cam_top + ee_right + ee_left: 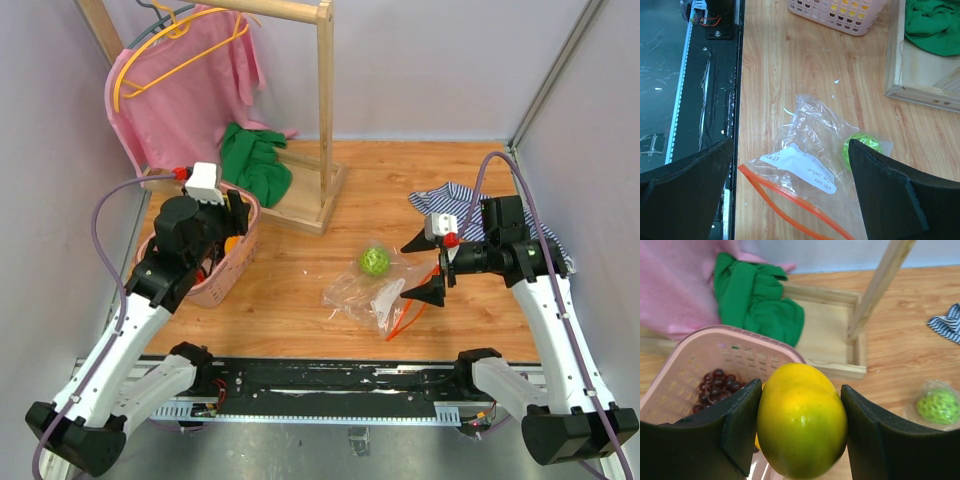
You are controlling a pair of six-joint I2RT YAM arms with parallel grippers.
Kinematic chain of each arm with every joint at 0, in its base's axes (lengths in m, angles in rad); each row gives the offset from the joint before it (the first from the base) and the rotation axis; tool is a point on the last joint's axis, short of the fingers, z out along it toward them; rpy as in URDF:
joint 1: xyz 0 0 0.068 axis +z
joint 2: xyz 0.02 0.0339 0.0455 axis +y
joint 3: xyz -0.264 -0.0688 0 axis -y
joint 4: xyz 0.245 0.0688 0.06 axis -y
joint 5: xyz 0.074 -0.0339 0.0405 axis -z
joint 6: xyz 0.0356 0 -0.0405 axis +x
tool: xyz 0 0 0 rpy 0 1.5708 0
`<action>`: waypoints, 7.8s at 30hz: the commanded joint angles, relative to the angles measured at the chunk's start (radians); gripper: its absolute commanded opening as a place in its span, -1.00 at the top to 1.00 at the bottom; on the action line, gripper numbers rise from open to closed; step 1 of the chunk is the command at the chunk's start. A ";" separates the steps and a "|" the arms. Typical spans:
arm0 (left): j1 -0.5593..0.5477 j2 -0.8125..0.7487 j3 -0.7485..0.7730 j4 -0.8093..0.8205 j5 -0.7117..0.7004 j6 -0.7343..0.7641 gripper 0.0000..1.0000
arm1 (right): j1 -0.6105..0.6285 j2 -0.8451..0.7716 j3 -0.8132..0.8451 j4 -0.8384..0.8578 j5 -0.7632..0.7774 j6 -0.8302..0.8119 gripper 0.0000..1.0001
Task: Open the zip-top bag and remove the fake food
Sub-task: Place the fake fruit in the bin, then pick up the fake fruit from the zipper food storage bag.
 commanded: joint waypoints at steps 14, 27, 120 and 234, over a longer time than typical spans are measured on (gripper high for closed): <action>0.305 0.139 -0.036 0.089 0.170 -0.031 0.99 | -0.020 -0.015 -0.013 0.006 -0.001 0.010 -0.97; 0.328 0.226 -0.070 0.154 0.035 -0.114 0.51 | -0.022 -0.010 -0.016 0.012 0.002 0.010 -0.97; -1.006 0.940 0.311 0.289 -0.387 -0.273 -0.17 | -0.494 -0.011 -0.270 0.310 0.254 0.356 -0.97; -0.407 0.931 -0.102 0.841 0.208 -0.584 0.08 | -0.210 0.579 -0.274 0.564 0.251 0.651 0.55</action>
